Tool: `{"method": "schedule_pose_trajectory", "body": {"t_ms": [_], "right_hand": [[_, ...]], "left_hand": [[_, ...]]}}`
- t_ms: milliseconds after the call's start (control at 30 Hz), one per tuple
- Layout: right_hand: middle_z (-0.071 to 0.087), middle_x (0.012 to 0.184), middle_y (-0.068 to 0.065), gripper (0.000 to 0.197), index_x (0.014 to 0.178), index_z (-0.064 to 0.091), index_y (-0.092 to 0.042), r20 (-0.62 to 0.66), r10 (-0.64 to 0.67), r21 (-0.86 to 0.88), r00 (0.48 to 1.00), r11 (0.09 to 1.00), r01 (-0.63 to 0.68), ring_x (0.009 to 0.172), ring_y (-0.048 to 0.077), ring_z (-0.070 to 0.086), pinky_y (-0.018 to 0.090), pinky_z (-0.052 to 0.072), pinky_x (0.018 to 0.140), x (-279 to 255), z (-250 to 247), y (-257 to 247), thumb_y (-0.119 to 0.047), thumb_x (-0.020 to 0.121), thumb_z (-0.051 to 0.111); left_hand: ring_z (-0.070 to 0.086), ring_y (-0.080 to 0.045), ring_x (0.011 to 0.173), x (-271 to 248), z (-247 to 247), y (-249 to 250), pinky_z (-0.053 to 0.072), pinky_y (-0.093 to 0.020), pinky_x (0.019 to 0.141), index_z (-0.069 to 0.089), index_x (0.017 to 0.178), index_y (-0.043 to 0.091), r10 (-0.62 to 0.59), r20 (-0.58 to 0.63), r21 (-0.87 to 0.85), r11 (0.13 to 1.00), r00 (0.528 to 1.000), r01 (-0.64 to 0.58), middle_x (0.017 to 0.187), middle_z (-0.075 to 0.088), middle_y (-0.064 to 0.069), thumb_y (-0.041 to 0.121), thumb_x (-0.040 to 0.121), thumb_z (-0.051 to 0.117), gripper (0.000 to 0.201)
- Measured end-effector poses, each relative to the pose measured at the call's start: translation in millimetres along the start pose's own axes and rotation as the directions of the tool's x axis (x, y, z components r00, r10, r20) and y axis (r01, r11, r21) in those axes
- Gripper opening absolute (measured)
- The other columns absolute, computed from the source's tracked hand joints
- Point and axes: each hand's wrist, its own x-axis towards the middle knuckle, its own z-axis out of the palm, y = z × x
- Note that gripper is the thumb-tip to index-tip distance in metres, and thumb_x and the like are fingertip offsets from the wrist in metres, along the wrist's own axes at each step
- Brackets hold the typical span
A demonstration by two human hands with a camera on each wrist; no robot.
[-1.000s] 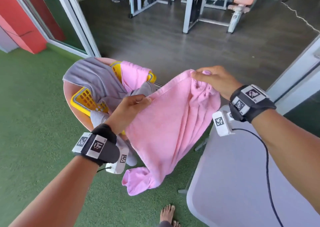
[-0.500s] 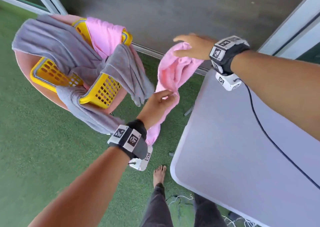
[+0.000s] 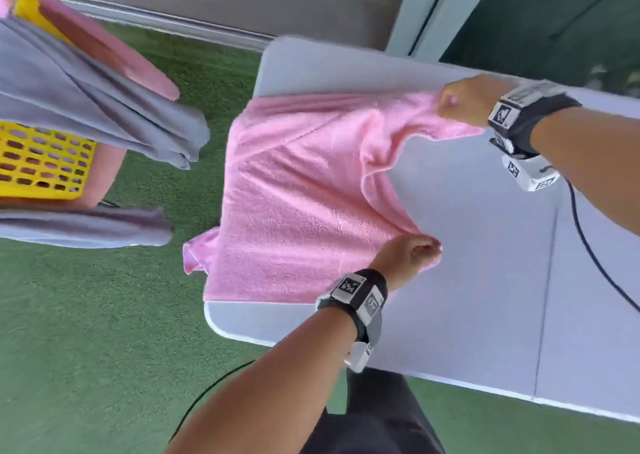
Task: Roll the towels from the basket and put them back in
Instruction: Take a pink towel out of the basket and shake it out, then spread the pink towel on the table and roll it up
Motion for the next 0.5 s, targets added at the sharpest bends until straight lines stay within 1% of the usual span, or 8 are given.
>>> {"method": "schedule_pose_trajectory", "body": {"t_ms": [67, 100, 167, 200, 267, 333, 400, 500], "right_hand": [[0.061, 0.1, 0.012, 0.062, 0.097, 0.061, -0.022, 0.071, 0.139, -0.046, 0.988, 0.99, -0.136, 0.092, 0.037, 0.061, 0.046, 0.051, 0.085, -7, 30, 61, -0.07, 0.068, 0.036], [0.057, 0.117, 0.018, 0.073, 0.114, 0.058, -0.014, 0.083, 0.227, -0.088, 0.97, 0.972, -0.219, 0.106, 0.041, 0.057, 0.051, 0.046, 0.093, -14, 46, 86, -0.071, 0.073, 0.035], [0.032, 0.146, 0.022, 0.065, 0.138, 0.04, -0.009, 0.051, 0.408, -0.117, 0.912, 0.909, -0.4, 0.132, 0.042, 0.034, 0.06, 0.027, 0.108, -37, 61, 102, -0.052, 0.088, 0.039], [0.031, 0.146, 0.023, 0.059, 0.137, 0.038, -0.007, -0.045, 0.441, -0.033, 0.896, 0.896, -0.443, 0.133, 0.041, 0.032, 0.06, 0.026, 0.107, -48, 62, 95, -0.043, 0.09, 0.041], [0.044, 0.132, 0.024, 0.041, 0.125, 0.048, -0.002, -0.311, 0.326, 0.074, 0.893, 0.945, -0.319, 0.122, 0.04, 0.041, 0.055, 0.031, 0.103, -72, 64, 60, -0.026, 0.091, 0.048], [0.049, 0.129, 0.021, 0.033, 0.12, 0.054, -0.003, -0.462, 0.117, 0.171, 0.879, 0.984, -0.041, 0.12, 0.038, 0.044, 0.051, 0.031, 0.105, -91, 76, 23, -0.012, 0.088, 0.051], [0.043, 0.141, 0.015, 0.039, 0.128, 0.052, -0.009, -0.419, 0.005, 0.248, 0.908, 0.963, 0.109, 0.129, 0.036, 0.04, 0.05, 0.027, 0.109, -100, 94, -12, -0.018, 0.091, 0.052], [0.004, 0.161, 0.002, 0.063, 0.148, 0.026, -0.027, -0.146, -0.02, 0.335, 0.989, 0.94, 0.068, 0.147, 0.028, 0.009, 0.054, 0.012, 0.116, -99, 123, -41, -0.051, 0.093, 0.044]], "left_hand": [[0.064, -0.017, 0.095, 12, 39, 27, 0.051, -0.035, 0.092, 0.065, 0.114, 0.003, 0.03, 0.214, 0.074, 0.996, 0.976, -0.047, 0.106, 0.069, -0.012, 0.019, 0.094, 0.057, 0.026], [0.064, -0.019, 0.098, 15, 51, 39, 0.052, -0.033, 0.089, 0.061, 0.122, 0.006, 0.03, 0.304, 0.137, 0.988, 0.952, -0.075, 0.116, 0.066, -0.013, 0.022, 0.097, 0.053, 0.031], [0.063, -0.021, 0.096, 13, 54, 55, 0.052, -0.029, 0.079, 0.053, 0.132, 0.012, 0.014, 0.334, 0.295, 0.948, 0.942, -0.119, 0.122, 0.063, -0.012, 0.03, 0.1, 0.046, 0.037], [0.061, -0.022, 0.101, 9, 48, 53, 0.051, -0.033, 0.085, 0.051, 0.133, 0.013, 0.041, 0.27, 0.408, 0.9, 0.962, -0.153, 0.124, 0.061, -0.011, 0.033, 0.099, 0.048, 0.04], [0.047, -0.023, 0.12, -5, 21, 35, 0.039, -0.047, 0.102, 0.046, 0.135, 0.018, 0.11, 0.07, 0.738, 0.663, 0.992, -0.125, 0.134, 0.049, -0.01, 0.042, 0.091, 0.057, 0.05], [0.022, -0.029, 0.138, -22, -8, 6, 0.019, -0.056, 0.113, 0.029, 0.145, 0.026, 0.094, 0.003, 0.894, 0.445, 0.996, -0.045, 0.151, 0.022, -0.011, 0.053, 0.082, 0.063, 0.076], [-0.008, -0.032, 0.145, -35, -30, -20, -0.001, -0.059, 0.115, 0.002, 0.151, 0.031, 0.014, 0.065, 0.943, 0.326, 0.998, -0.066, 0.158, -0.012, -0.012, 0.059, 0.076, 0.066, 0.103], [-0.029, -0.034, 0.139, -47, -38, -50, -0.012, -0.061, 0.112, -0.023, 0.147, 0.029, -0.012, 0.14, 0.969, 0.205, 0.99, -0.135, 0.151, -0.033, -0.015, 0.059, 0.068, 0.073, 0.128]]}}
